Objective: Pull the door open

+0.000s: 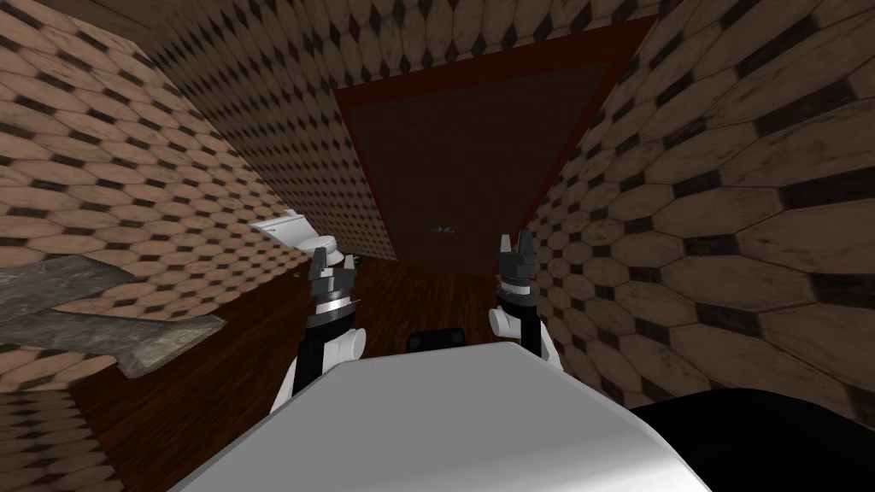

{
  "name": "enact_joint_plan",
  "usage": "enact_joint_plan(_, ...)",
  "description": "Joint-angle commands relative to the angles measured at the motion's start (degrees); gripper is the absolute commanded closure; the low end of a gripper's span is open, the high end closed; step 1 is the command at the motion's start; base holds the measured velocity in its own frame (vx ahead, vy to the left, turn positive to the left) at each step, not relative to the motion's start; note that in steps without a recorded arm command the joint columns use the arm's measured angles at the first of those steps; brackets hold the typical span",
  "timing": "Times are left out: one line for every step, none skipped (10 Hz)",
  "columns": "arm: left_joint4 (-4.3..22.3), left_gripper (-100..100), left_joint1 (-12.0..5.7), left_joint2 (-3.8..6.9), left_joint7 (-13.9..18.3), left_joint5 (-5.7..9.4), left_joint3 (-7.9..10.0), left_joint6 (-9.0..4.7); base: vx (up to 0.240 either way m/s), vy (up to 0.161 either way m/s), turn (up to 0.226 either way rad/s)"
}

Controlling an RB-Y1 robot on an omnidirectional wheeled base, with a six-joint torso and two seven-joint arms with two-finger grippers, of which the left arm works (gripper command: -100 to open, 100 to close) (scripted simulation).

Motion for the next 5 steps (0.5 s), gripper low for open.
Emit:
enact_joint_plan(2.1, -100, -0.56, 0.77, 0.2, 0.12, 0.01, -0.62, 0.063, -0.026, -0.081)
enact_joint_plan(2.8, -100, -0.74, 0.99, 0.3, 0.16, 0.02, -0.82, 0.108, -0.026, -0.065)
enact_joint_plan(4.1, -100, -1.09, 1.42, 0.4, 0.24, 0.02, -1.21, 0.130, -0.021, -0.039)
enact_joint_plan(5.8, -100, -1.55, 1.95, 0.6, 0.34, 0.03, -1.72, 0.144, -0.019, -0.072)
enact_joint_plan(6.7, -100, -1.80, 2.23, 0.7, 0.40, 0.04, -2.01, 0.132, -0.034, -0.075)
